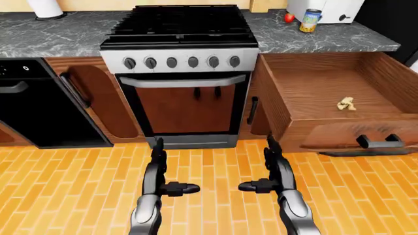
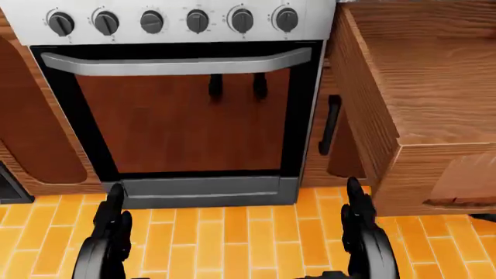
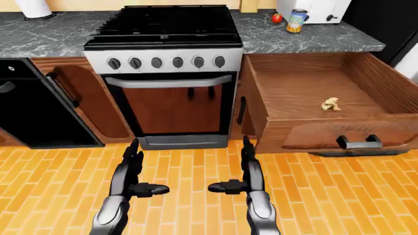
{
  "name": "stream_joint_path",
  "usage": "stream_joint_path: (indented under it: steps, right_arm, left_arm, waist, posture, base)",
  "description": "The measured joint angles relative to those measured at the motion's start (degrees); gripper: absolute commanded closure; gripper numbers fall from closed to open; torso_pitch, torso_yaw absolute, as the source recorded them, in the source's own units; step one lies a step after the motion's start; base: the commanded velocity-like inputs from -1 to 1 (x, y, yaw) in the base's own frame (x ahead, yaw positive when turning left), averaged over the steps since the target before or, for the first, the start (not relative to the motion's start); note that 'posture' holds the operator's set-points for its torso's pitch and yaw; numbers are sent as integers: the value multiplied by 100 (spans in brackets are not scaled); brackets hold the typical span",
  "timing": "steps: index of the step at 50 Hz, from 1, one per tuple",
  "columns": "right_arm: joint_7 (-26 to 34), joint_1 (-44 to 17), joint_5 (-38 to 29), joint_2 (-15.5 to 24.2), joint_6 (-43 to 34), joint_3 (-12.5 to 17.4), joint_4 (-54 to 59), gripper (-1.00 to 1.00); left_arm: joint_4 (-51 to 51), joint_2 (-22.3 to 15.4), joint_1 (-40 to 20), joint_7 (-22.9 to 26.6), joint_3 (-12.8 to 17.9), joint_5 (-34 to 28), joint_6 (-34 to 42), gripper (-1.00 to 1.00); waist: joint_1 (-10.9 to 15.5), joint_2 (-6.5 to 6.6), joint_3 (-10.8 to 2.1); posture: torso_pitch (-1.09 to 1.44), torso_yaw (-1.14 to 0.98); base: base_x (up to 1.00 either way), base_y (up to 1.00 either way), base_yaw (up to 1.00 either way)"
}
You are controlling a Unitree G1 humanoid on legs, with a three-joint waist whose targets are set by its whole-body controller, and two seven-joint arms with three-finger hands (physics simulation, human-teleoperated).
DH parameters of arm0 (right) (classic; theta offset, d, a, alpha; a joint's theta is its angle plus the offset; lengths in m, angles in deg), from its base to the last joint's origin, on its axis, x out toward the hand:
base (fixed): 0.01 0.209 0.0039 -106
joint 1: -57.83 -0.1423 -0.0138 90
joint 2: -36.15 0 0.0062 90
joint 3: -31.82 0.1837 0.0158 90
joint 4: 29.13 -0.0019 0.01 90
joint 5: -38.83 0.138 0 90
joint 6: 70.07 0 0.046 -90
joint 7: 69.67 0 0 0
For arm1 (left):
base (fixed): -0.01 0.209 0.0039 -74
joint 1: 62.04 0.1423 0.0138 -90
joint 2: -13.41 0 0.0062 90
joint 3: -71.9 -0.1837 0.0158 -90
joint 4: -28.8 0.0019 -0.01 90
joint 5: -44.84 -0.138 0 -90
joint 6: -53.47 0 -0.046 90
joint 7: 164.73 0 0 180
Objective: Close the right drawer.
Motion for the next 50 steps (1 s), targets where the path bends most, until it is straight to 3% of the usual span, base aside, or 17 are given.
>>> stream_joint_path:
  steps: [1,3,5,7,10,17,25,34,39,44,50]
  right_arm:
    - [-70,-28,-52,-7,65,-2,-25,-100]
    - [-223,-142,-104,18,302,94,-151,-100]
    - [-234,-92,-64,29,413,128,-235,-100]
    - [-201,44,-41,34,418,104,-292,-100]
    - [-165,90,-52,35,398,97,-331,-100]
    - [-134,210,-187,14,506,22,-890,-100]
    - [-98,544,-249,-44,956,23,-2527,-100]
    - [-30,837,-738,-85,1154,-172,-4126,-100]
    - [42,858,-712,-104,1006,-113,-4773,-100]
    - [93,811,-799,-113,626,-104,-5717,-100]
    - [115,851,-1053,-138,673,-240,-5903,-100]
  left_arm:
    - [-108,-6,44,-5,1,-14,-101,-100]
    - [-387,2,17,9,-28,-33,-443,-100]
    - [-470,9,63,46,-66,-46,-667,-100]
    - [-615,16,225,110,-87,-16,-580,-100]
    - [-888,6,308,177,-91,-9,-356,-100]
    - [-1772,0,499,228,-143,-292,-559,-100]
    - [-3419,29,644,271,-39,-279,-181,-100]
    - [-5281,97,809,291,17,-338,32,-100]
    - [-6199,117,729,308,73,-222,199,-100]
    - [-6381,-47,692,132,176,15,198,-100]
    - [-6315,-288,813,-135,101,199,-142,-100]
  waist:
    - [-14,-24,-61]
    - [55,-16,-347]
    - [64,-57,-235]
    - [50,-59,-295]
    - [43,-42,-289]
    - [44,-33,-348]
    - [49,-14,-431]
    - [37,-29,-381]
    - [44,-25,-385]
    - [54,-15,-365]
    - [40,-20,-335]
  posture:
    - [0,0]
    - [0,0]
    - [0,0]
    - [0,0]
    - [0,0]
    - [0,0]
    - [0,0]
    - [0,0]
    - [0,0]
    - [0,0]
    - [0,0]
  base:
    - [0,0,0]
    - [0,0,0]
    - [0,0,0]
    - [0,0,0]
    - [0,0,0]
    - [0,0,0]
    - [0,0,0]
    - [0,0,0]
    - [0,0,0]
    - [0,0,0]
    - [0,0,0]
